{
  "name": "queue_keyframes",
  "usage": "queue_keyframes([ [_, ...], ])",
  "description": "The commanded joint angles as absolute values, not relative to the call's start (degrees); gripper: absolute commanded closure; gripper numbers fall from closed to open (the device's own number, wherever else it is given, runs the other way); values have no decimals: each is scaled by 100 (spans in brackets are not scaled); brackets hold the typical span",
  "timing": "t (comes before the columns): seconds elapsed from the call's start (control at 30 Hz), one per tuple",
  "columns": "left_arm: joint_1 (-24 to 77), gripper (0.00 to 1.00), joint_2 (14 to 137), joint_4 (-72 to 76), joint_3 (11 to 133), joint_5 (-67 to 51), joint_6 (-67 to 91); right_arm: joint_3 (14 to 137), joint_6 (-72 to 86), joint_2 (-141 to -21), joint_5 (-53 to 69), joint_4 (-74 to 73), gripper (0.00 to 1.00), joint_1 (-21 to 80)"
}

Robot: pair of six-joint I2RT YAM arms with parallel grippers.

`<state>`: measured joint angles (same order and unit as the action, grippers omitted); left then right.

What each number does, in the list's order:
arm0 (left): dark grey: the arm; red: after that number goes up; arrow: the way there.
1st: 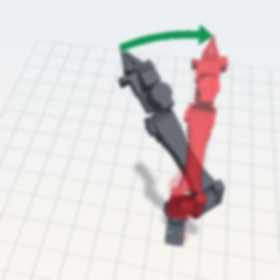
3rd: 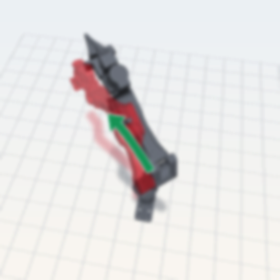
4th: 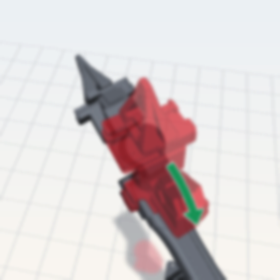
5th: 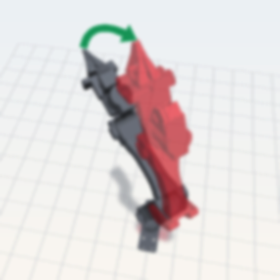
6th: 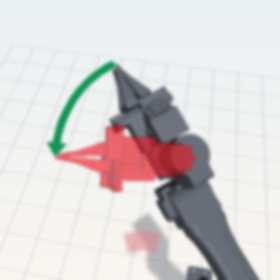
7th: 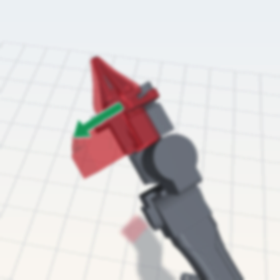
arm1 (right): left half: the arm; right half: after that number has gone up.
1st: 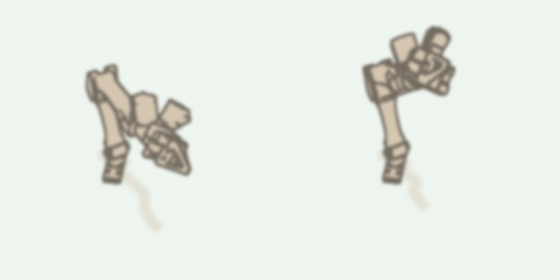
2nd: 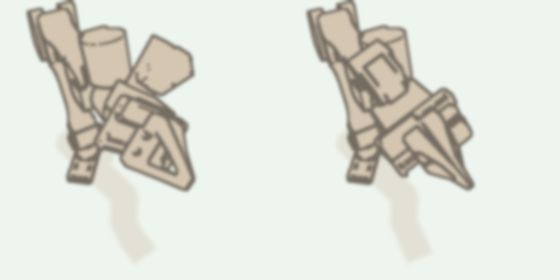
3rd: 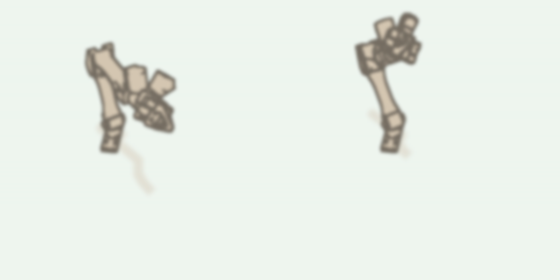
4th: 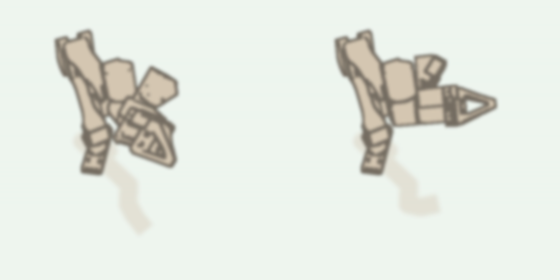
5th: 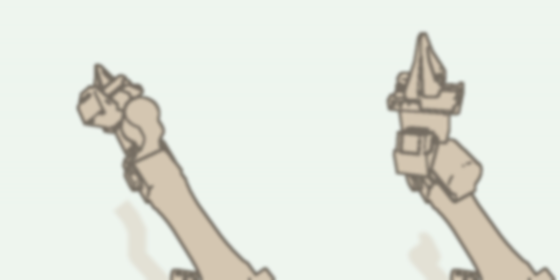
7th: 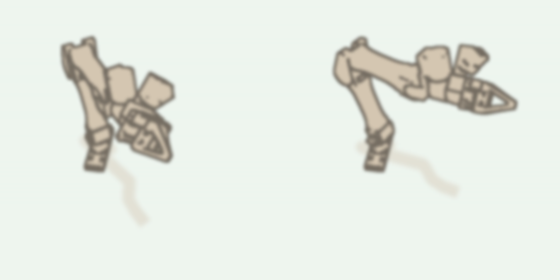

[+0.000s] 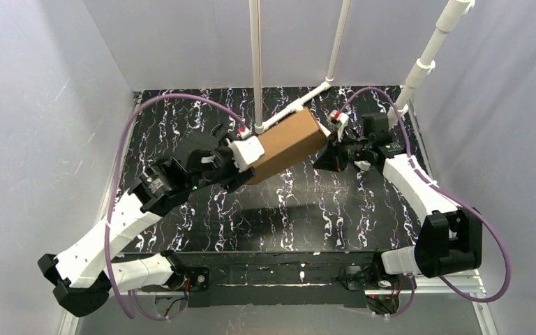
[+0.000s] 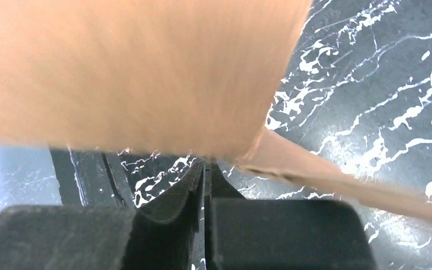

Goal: Fold the paper box

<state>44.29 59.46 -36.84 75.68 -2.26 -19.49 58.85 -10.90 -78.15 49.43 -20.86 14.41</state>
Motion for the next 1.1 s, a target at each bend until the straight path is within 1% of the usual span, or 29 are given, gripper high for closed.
queue_keyframes([
  [0.0, 4960, 100, 5886, -2894, 7130, 1293, -3692, 5733, -1043, -7293, 5591, -2115, 87, 760],
  [0.1, 5026, 100, 5889, -2382, 6743, 1529, -4147, 5668, -1402, -6917, 6036, -2367, 85, 249],
  [0.27, 5071, 100, 5887, -1393, 5965, 1935, -4656, 5654, -2193, -6570, 5579, -3090, 82, 54],
  [0.43, 5492, 100, 6001, -549, 5231, 2316, -4724, 5582, -2130, -6756, 5822, -3072, 83, -609],
  [0.53, 5911, 100, 6130, 97, 4698, 2654, -4795, 5655, -2127, -6901, 5927, -3110, 83, -786],
  [0.77, 6835, 100, 6873, 311, 4200, 3387, -4724, 5678, -2261, -6940, 5940, -3249, 81, -800],
  [0.9, 7122, 100, 7069, 319, 4033, 3642, -4503, 5621, -2412, -6877, 5951, -3380, 79, -802],
  [0.93, 7189, 98, 7112, 317, 4000, 3718, -4437, 5589, -2431, -6859, 5949, -3383, 79, -805],
  [0.97, 7257, 87, 7148, 300, 3979, 3813, -4373, 5573, -2462, -6849, 5950, -3410, 78, -801],
  [1.03, 7361, 74, 7224, 166, 3969, 3952, -4167, 5572, -2567, -6862, 5971, -3529, 77, -802],
  [1.07, 7399, 64, 7244, 70, 3987, 3958, -3997, 5585, -2652, -6878, 5980, -3616, 77, -801],
])
